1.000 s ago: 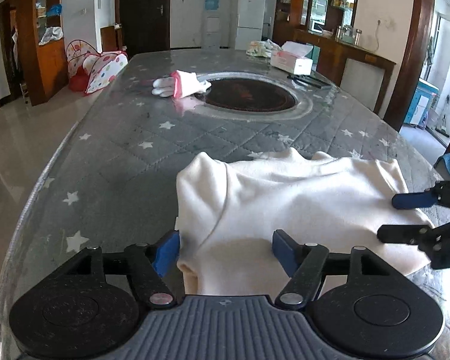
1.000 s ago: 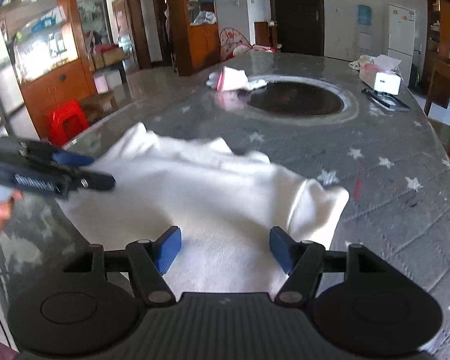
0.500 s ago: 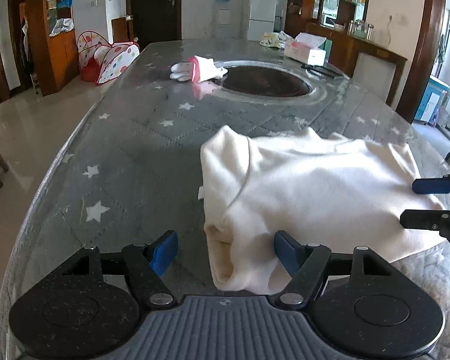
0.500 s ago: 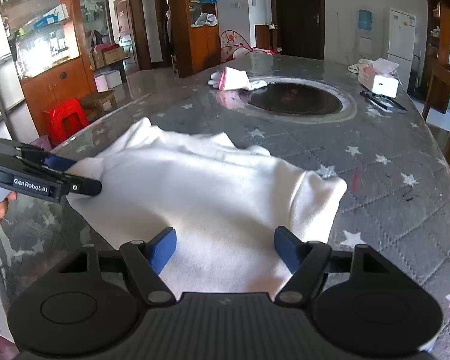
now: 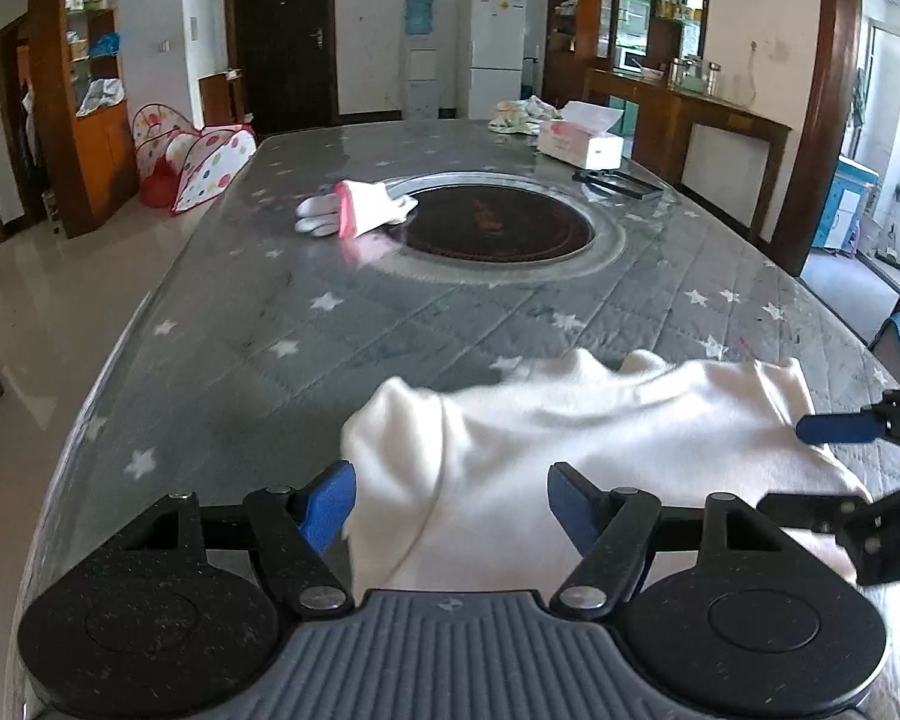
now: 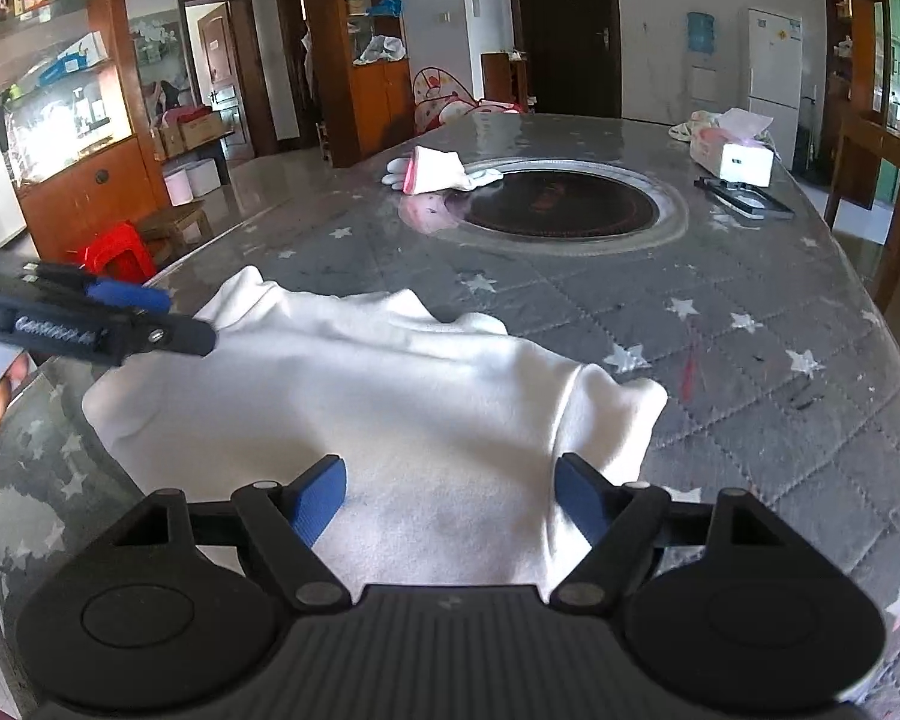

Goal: Fold clothes

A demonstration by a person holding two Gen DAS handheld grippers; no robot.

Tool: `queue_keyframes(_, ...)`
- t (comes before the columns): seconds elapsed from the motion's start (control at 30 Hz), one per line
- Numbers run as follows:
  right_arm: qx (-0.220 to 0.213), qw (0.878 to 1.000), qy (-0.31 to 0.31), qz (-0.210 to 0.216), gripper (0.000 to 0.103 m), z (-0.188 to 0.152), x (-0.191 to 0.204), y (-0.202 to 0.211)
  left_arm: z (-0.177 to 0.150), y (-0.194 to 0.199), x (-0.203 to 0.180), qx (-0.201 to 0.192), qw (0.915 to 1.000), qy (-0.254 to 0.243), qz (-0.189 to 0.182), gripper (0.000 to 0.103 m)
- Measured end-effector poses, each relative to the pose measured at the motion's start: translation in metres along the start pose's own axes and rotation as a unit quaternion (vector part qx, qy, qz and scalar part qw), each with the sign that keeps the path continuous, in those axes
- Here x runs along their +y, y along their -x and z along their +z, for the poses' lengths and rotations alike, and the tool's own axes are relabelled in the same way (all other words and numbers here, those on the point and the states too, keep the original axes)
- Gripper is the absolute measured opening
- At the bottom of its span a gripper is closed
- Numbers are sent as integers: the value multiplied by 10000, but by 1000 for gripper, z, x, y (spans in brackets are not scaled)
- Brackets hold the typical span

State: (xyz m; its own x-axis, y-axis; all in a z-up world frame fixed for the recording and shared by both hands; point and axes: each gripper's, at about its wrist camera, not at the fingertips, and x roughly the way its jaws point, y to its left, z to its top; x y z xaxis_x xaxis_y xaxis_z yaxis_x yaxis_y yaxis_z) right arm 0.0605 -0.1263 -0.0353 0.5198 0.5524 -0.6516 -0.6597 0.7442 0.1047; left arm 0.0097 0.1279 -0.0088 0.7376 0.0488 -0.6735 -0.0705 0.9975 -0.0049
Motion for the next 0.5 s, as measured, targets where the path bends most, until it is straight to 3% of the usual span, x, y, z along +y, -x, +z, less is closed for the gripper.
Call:
queue_keyframes(0.43,41,10000,-14,23,82,5,-1,-7,22,-52,-1,221,9984,-151,495,73)
queue_keyframes(0.5,15,10000,-7,44,82,6,-1,-6,26,-47,-7,91,9986,-317,420,73)
